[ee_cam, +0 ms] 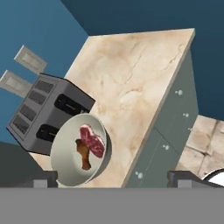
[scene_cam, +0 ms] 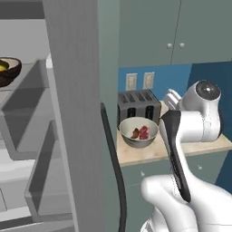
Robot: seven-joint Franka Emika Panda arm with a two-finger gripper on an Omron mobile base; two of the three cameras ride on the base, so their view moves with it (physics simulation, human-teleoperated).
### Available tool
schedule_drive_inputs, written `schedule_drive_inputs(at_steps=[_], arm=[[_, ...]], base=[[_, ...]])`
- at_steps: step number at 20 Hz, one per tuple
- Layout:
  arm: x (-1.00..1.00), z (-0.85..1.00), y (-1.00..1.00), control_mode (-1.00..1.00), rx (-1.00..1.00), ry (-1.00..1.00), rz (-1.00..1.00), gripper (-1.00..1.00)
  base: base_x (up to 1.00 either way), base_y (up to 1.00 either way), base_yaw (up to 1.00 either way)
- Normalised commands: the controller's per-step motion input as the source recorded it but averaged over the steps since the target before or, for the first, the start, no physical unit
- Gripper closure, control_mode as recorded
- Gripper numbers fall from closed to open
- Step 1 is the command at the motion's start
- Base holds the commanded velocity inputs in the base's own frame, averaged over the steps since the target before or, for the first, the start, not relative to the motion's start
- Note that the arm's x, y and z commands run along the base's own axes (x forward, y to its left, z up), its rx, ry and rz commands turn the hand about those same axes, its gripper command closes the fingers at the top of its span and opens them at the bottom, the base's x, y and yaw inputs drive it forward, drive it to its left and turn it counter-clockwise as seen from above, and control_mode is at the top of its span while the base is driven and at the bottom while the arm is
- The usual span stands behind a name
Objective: Place the bowl with the avocado and lemon on the top shelf of the fridge. Place the bowl with the chicken drumstick and steak on the second highest shelf of the fridge.
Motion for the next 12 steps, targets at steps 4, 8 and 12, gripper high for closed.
schedule_drive_inputs(at_steps=[4,8,12], arm=[[0.11,0.00,-0.01,-1.00,0.00,0.00,0.00,-1.00],[0.22,-0.01,-0.52,-1.00,0.10,0.04,0.08,-1.00],[0.23,-0.19,-0.66,-1.00,0.19,0.16,0.17,-1.00]], base=[[0.45,0.00,0.00],[0.00,0.00,0.00],[0.00,0.00,0.00]])
